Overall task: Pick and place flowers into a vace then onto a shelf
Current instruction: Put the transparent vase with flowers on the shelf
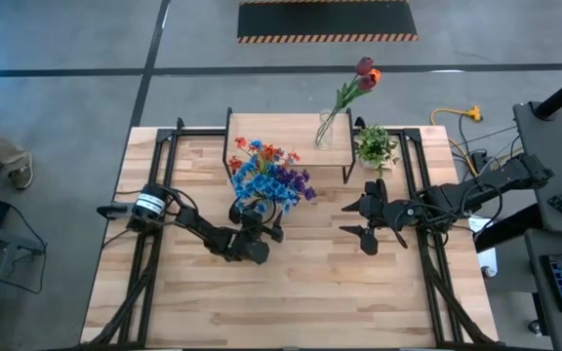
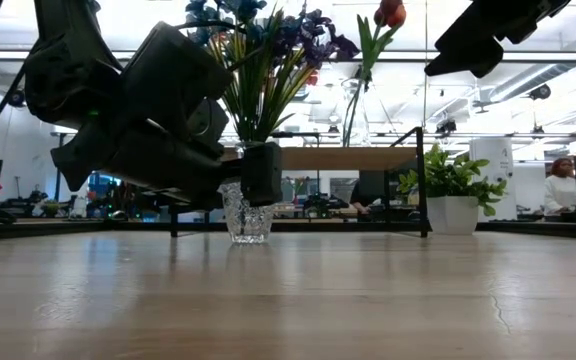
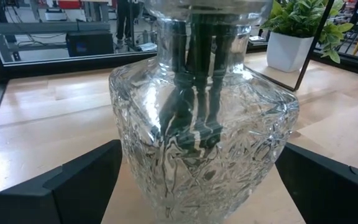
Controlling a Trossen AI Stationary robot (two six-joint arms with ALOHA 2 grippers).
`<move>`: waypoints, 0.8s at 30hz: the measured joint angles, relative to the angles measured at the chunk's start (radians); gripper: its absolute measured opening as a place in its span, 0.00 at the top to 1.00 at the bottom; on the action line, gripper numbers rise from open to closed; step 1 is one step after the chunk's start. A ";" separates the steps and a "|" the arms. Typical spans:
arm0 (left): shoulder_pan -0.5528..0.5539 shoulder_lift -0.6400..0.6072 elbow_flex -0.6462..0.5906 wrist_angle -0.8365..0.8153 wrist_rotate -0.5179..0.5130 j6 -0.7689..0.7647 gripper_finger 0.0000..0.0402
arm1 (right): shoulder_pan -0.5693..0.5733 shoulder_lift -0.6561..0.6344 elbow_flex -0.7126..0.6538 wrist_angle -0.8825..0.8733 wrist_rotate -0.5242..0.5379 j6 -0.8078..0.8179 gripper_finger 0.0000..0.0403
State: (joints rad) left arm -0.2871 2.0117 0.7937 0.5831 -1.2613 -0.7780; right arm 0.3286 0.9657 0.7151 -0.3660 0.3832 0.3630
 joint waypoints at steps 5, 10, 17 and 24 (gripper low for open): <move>0.001 0.000 0.006 0.006 0.003 -0.001 0.01 | 0.000 0.000 0.000 0.001 0.000 -0.004 0.40; 0.020 0.000 0.007 0.010 0.046 -0.003 0.01 | 0.000 0.000 0.000 0.003 0.000 -0.005 0.40; 0.045 0.000 0.022 0.007 0.046 -0.004 0.01 | 0.000 -0.001 0.000 0.003 -0.001 -0.007 0.40; 0.058 0.000 0.036 -0.001 -0.014 -0.002 0.01 | 0.000 -0.001 0.000 0.003 -0.018 -0.005 0.40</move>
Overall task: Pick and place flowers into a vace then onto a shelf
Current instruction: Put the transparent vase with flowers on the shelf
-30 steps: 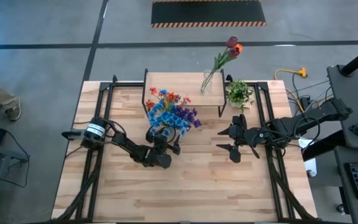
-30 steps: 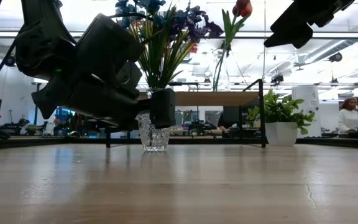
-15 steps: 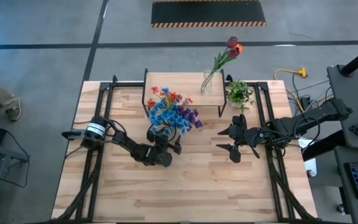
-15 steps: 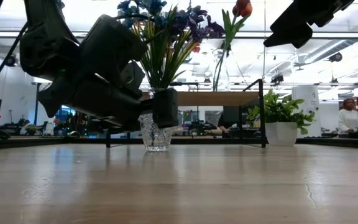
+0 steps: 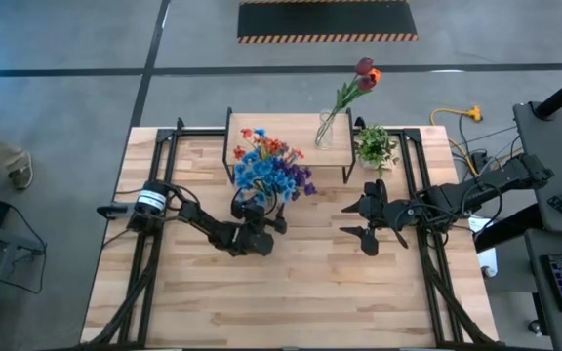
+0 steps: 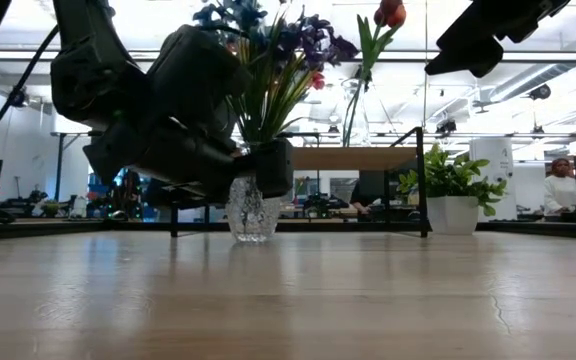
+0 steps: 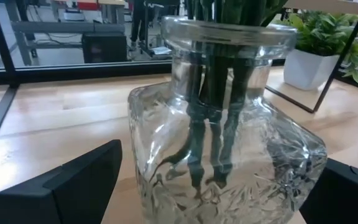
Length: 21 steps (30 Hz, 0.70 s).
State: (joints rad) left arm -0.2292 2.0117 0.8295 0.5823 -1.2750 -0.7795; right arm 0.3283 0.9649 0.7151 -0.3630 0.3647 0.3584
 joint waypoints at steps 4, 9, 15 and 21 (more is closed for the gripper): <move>0.001 0.000 -0.001 -0.010 -0.002 0.000 0.01 | 0.000 0.000 0.000 0.000 0.000 0.000 0.40; 0.001 0.000 -0.002 -0.027 0.000 0.001 0.01 | 0.000 0.000 0.000 0.000 0.000 0.000 0.40; 0.000 0.000 -0.002 -0.054 0.010 0.001 0.01 | 0.000 0.000 0.000 0.000 0.000 0.000 0.40; -0.001 0.000 -0.002 -0.054 0.014 0.000 0.10 | 0.000 0.000 0.000 0.000 0.000 0.000 0.40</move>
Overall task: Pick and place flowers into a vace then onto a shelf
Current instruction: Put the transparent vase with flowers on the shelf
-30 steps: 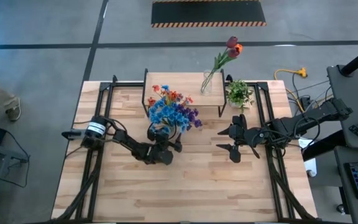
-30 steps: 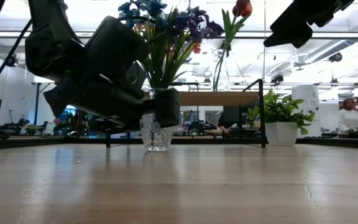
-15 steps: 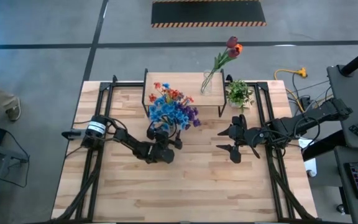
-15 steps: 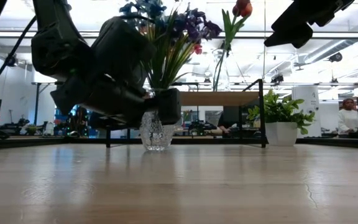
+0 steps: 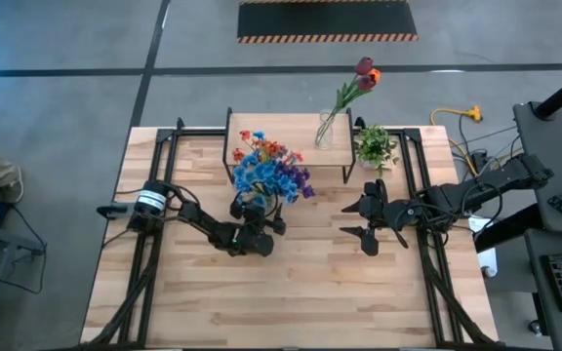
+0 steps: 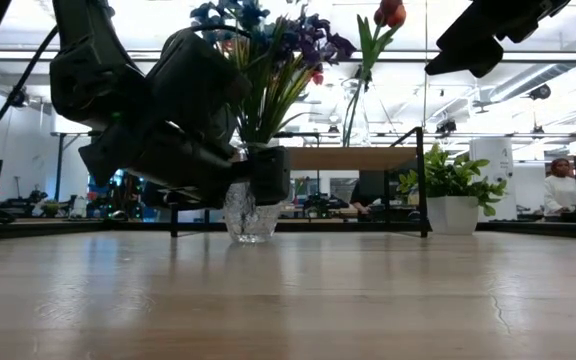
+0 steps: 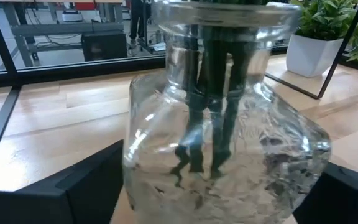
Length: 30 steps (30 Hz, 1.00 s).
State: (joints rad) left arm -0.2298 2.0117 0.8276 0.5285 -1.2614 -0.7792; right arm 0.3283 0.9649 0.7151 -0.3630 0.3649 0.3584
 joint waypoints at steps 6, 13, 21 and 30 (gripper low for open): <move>0.000 0.000 0.000 0.000 0.022 0.002 0.23 | 0.000 0.000 -0.001 0.000 0.000 -0.001 0.40; -0.001 0.000 0.000 0.002 0.030 0.002 0.25 | 0.000 0.000 -0.001 0.000 0.000 -0.016 0.40; -0.001 0.000 0.000 0.006 0.035 0.002 0.25 | 0.000 0.000 -0.007 0.000 0.000 -0.023 0.40; -0.005 0.000 0.038 0.007 0.056 0.060 0.25 | 0.000 0.001 -0.012 0.000 0.000 -0.023 0.40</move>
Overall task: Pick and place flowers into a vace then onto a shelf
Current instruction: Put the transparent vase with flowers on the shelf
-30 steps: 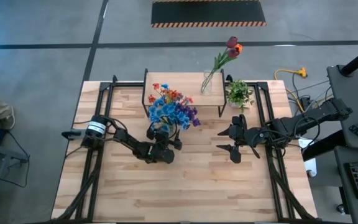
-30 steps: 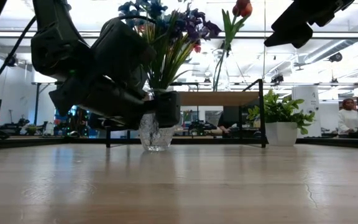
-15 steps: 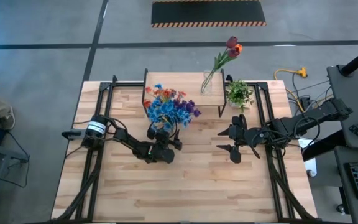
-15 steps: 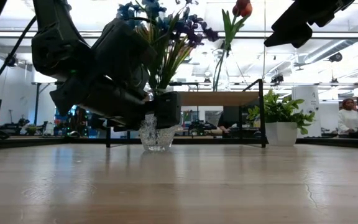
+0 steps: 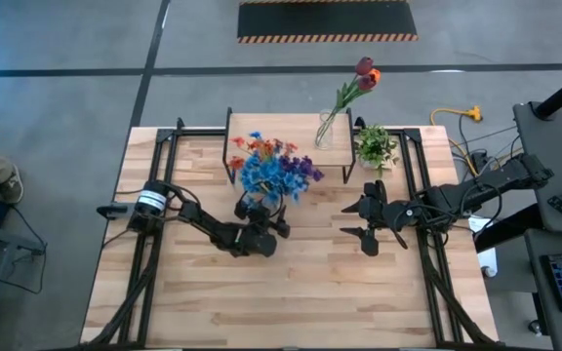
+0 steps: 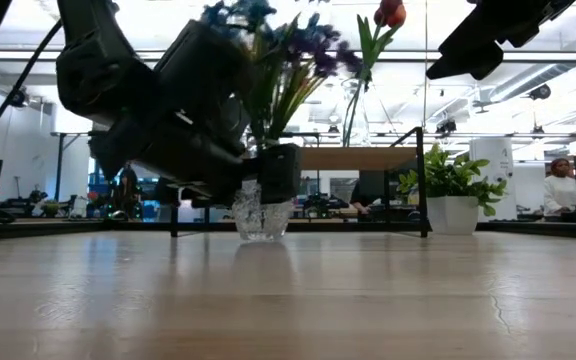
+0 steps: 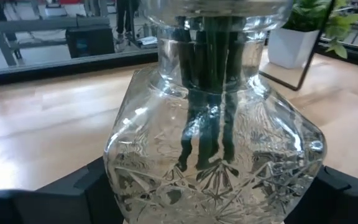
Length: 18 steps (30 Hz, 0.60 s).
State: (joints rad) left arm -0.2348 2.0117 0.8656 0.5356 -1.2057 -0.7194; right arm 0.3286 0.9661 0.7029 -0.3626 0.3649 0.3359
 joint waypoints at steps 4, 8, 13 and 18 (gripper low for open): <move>-0.004 0.000 0.028 0.005 -0.006 0.070 0.25 | 0.000 0.000 0.000 0.000 0.000 0.001 0.40; -0.007 0.000 0.038 0.005 -0.009 0.079 0.25 | 0.000 0.000 0.000 0.000 0.000 0.002 0.40; -0.019 -0.001 0.038 0.015 -0.019 0.073 0.25 | 0.000 0.000 0.000 0.000 0.000 0.004 0.40; -0.030 -0.029 0.045 0.033 -0.032 0.081 0.25 | 0.000 0.000 0.000 0.000 0.000 0.004 0.40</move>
State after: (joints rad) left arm -0.2643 1.9822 0.9103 0.5690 -1.2375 -0.6387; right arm 0.3286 0.9661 0.7029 -0.3622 0.3649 0.3397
